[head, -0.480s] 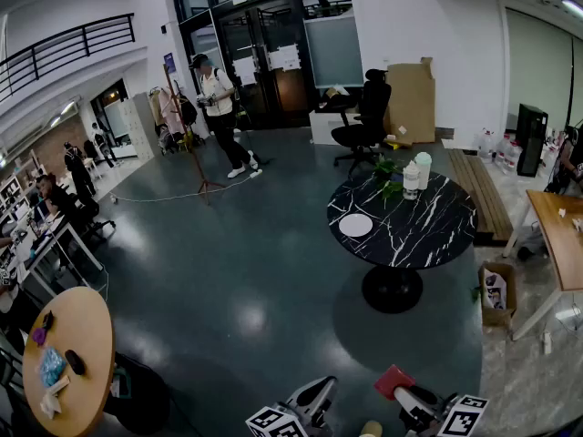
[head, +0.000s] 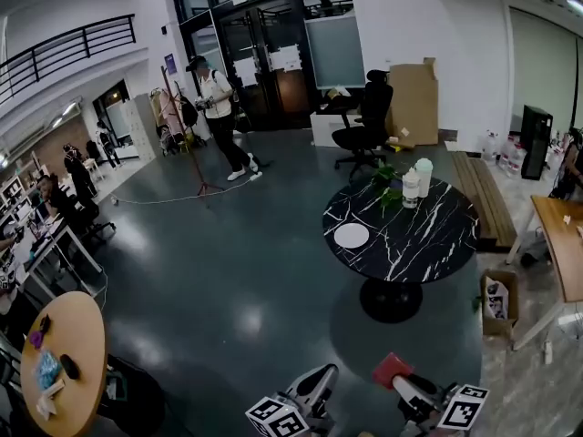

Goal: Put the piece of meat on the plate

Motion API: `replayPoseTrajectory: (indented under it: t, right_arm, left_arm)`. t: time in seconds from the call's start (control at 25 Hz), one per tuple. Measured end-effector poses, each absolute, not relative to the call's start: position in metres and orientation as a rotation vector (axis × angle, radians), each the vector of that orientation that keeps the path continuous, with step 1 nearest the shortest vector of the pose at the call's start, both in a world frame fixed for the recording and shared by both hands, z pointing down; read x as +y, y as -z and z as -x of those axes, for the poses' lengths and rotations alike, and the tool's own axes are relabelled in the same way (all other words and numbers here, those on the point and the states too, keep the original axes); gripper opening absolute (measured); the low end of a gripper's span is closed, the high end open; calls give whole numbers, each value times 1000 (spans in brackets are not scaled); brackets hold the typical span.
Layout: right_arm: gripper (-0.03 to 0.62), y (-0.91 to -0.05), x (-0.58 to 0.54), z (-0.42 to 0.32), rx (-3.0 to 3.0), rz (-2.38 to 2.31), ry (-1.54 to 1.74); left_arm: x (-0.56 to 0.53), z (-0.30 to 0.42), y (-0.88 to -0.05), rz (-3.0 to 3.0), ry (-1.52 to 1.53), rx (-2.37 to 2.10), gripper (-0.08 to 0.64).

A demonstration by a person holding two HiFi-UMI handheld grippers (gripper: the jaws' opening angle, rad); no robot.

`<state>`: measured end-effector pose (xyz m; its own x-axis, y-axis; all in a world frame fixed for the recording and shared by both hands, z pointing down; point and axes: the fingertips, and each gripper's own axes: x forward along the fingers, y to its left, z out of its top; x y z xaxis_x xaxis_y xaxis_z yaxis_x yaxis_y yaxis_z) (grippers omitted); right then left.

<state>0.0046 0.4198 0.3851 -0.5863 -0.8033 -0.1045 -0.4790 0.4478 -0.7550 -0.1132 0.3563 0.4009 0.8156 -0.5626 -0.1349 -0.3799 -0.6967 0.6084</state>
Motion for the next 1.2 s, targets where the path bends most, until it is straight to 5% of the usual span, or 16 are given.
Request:
replayPoseTrajectory:
  t: [0.64, 1.2]
  right_arm:
    - [81, -407, 360, -38, 2207, 1099, 1030]
    - [81, -409, 199, -54, 2209, 1099, 1074]
  left_arm:
    - [305, 86, -436, -2360, 362, -707, 8]
    - [136, 58, -443, -2359, 361, -692, 8]
